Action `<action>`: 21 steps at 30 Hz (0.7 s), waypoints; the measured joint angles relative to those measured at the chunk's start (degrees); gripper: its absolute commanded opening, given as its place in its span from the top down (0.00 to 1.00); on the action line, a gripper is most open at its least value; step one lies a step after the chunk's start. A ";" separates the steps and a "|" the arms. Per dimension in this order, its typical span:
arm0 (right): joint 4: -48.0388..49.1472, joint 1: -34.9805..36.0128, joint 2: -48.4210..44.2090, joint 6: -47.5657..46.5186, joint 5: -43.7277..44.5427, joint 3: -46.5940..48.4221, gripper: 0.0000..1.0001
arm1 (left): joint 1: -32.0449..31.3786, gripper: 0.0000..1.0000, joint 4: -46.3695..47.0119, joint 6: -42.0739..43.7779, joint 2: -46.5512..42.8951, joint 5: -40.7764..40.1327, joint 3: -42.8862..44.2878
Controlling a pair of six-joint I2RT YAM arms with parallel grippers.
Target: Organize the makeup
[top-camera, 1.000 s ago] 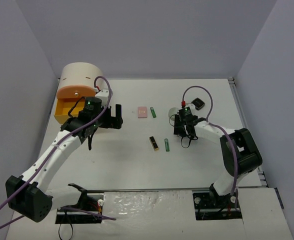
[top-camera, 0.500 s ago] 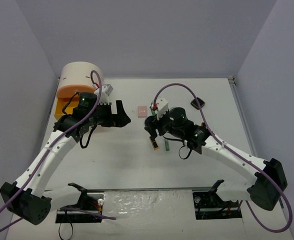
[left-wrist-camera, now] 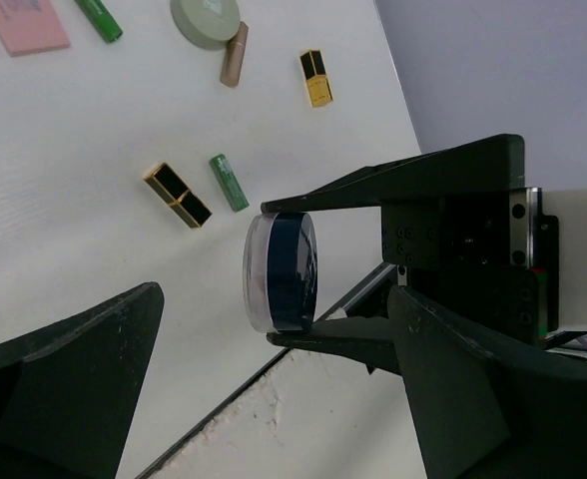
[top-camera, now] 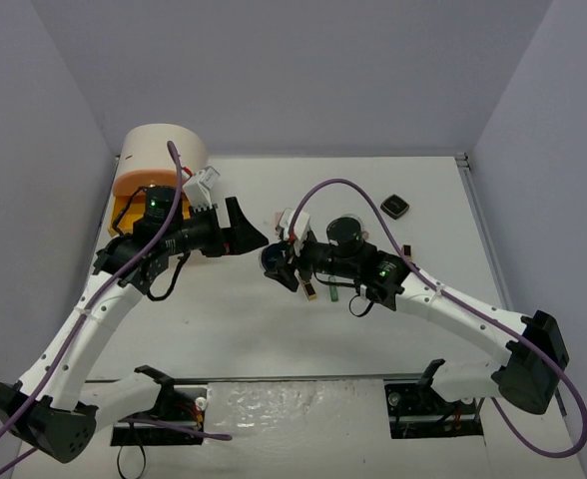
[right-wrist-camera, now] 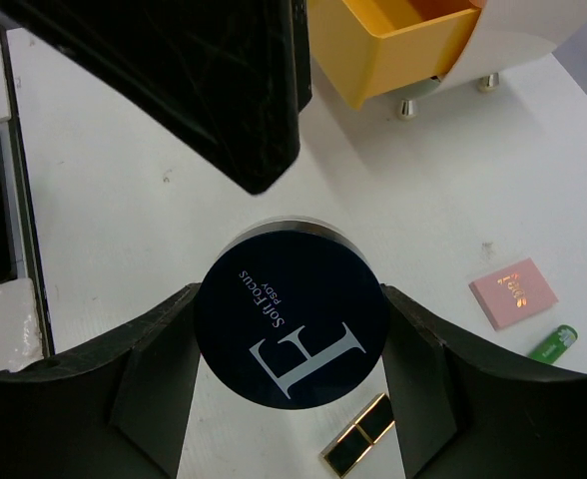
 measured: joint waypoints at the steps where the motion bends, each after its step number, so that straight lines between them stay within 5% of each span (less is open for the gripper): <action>1: 0.09 0.05 0.13 -0.14 -0.31 0.23 0.92 | -0.18 0.11 0.33 -0.56 -0.01 0.27 -0.65; 5: 1.04 0.40 0.92 -0.39 -0.94 0.81 0.91 | -1.38 0.18 0.97 -2.13 0.30 0.74 -2.90; 12: 1.39 0.43 1.71 -0.39 -1.32 0.94 0.90 | -3.04 0.51 2.26 -3.32 1.54 0.48 -3.54; 21: 1.96 0.48 2.02 -0.36 -1.32 0.96 0.89 | -4.16 0.72 3.57 -3.91 1.69 -1.71 -4.45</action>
